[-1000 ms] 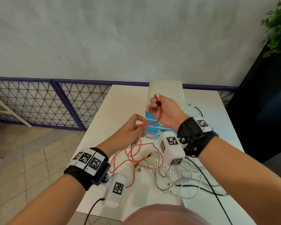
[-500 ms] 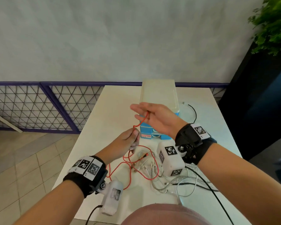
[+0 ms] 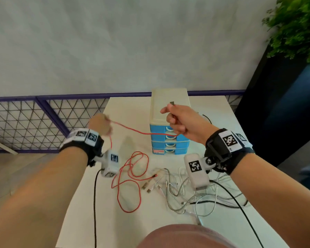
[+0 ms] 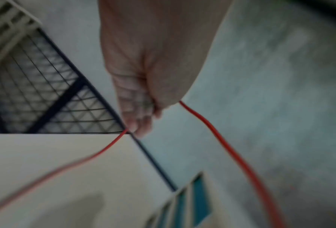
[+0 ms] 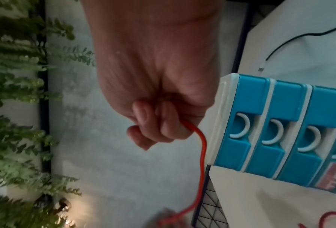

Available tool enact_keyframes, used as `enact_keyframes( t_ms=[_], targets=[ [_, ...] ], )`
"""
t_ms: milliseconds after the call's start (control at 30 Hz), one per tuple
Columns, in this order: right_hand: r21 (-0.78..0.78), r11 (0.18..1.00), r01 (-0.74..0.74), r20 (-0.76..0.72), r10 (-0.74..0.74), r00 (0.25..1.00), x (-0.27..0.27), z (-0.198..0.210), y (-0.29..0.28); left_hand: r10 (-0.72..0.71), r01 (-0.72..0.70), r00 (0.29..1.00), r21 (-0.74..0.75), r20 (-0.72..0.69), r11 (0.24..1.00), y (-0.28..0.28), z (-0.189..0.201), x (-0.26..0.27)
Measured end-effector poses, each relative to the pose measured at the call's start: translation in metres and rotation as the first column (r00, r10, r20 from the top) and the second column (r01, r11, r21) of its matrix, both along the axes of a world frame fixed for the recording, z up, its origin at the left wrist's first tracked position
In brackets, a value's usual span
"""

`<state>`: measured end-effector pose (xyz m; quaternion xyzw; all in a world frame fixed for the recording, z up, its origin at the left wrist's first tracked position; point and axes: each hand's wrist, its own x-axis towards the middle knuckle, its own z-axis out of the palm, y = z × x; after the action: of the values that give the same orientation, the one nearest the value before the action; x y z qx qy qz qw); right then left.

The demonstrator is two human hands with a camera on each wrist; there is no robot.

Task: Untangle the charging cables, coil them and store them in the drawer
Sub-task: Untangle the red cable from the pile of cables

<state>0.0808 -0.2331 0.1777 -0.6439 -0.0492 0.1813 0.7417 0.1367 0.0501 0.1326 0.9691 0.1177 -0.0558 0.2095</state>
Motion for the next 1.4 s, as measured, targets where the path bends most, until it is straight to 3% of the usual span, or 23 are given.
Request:
enact_keyframes(
  t_ms=[33,67,100,167,200,233,267,300,333,367,400,467,500,533,600,700,800,1033,1167,1267,1400],
  targets=[
    [-0.048,0.999,-0.013,0.028,0.014,0.999,-0.001,-0.002,0.003,0.027,0.010,0.978,-0.177,0.205,0.984,-0.003,0.014,0.008],
    [-0.088,0.996,-0.016,0.053,0.021,0.998,-0.002,-0.004,0.006,0.083,0.071,0.926,-0.387,0.367,0.919,-0.010,0.026,0.012],
    [-0.121,0.993,-0.014,0.070,0.023,0.997,-0.003,-0.005,0.009,0.101,0.176,0.863,-0.481,0.494,0.859,-0.016,0.035,0.014],
    [-0.172,0.985,-0.008,0.084,0.023,0.996,-0.003,-0.008,0.014,-0.007,0.310,0.812,-0.421,0.583,0.852,-0.029,0.041,0.011],
    [-0.196,0.980,-0.014,0.079,0.030,0.996,-0.003,-0.009,0.017,-0.120,0.343,0.830,-0.328,0.545,0.881,-0.029,0.035,0.009],
    [-0.219,0.976,-0.009,0.068,0.024,0.997,-0.003,-0.010,0.018,-0.258,0.362,0.872,-0.194,0.416,0.912,-0.032,0.026,0.007],
    [-0.232,0.973,-0.002,0.044,0.012,0.999,-0.002,-0.012,0.019,-0.371,0.387,0.907,-0.043,0.201,0.921,-0.033,0.013,0.002],
    [-0.224,0.975,0.010,0.010,-0.008,1.000,-0.001,-0.014,0.020,-0.404,0.404,0.915,0.050,-0.020,0.913,-0.032,-0.003,-0.003],
    [-0.203,0.979,0.023,-0.020,-0.028,0.999,0.000,-0.017,0.021,-0.389,0.401,0.912,0.086,-0.133,0.912,-0.030,-0.020,-0.011],
    [-0.185,0.982,0.031,-0.029,-0.037,0.999,0.001,-0.019,0.022,-0.355,0.365,0.927,0.075,-0.117,0.928,-0.031,-0.034,-0.022],
    [-0.186,0.982,0.035,-0.013,-0.038,0.999,0.001,-0.022,0.022,-0.313,0.313,0.950,0.040,0.010,0.949,-0.034,-0.046,-0.031],
    [-0.217,0.975,0.037,0.047,-0.027,0.999,0.000,-0.025,0.022,-0.233,0.261,0.930,-0.065,0.284,0.963,-0.044,-0.061,-0.052],
    [-0.229,0.973,0.036,0.078,-0.019,0.997,-0.002,-0.027,0.022,-0.229,0.285,0.921,-0.145,0.315,0.947,-0.050,-0.066,-0.061],
    [-0.241,0.970,0.037,0.109,-0.011,0.994,-0.002,-0.027,0.022,-0.259,0.324,0.928,-0.239,0.266,0.915,-0.053,-0.072,-0.069],
    [-0.261,0.964,0.038,0.161,0.005,0.987,-0.002,-0.028,0.023,-0.421,0.397,0.907,-0.396,0.028,0.828,-0.057,-0.079,-0.087],
    [-0.258,0.966,0.033,0.203,0.021,0.979,-0.002,-0.027,0.023,-0.583,0.524,0.772,-0.266,-0.255,0.809,-0.054,-0.106,-0.098],
    [-0.250,0.968,0.024,0.259,0.043,0.965,-0.005,-0.024,0.019,-0.574,0.576,0.750,-0.101,-0.329,0.811,-0.057,-0.136,-0.098],
    [-0.275,0.961,0.017,0.291,0.066,0.954,-0.009,-0.018,-0.004,-0.422,0.473,0.854,0.113,-0.305,0.874,-0.076,-0.176,-0.104],
    [-0.298,0.954,0.031,0.284,0.057,0.957,-0.007,-0.022,-0.009,-0.472,0.522,0.832,0.124,-0.292,0.844,-0.082,-0.148,-0.102],
    [-0.373,0.926,0.060,0.296,0.057,0.953,-0.001,-0.029,-0.005,-0.478,0.477,0.878,-0.021,-0.038,0.879,-0.084,-0.100,-0.090],
    [-0.471,0.882,0.021,0.244,0.108,0.964,0.006,-0.043,0.002,-0.469,0.523,0.843,-0.195,0.264,0.830,-0.096,-0.021,-0.077]
  ],
)
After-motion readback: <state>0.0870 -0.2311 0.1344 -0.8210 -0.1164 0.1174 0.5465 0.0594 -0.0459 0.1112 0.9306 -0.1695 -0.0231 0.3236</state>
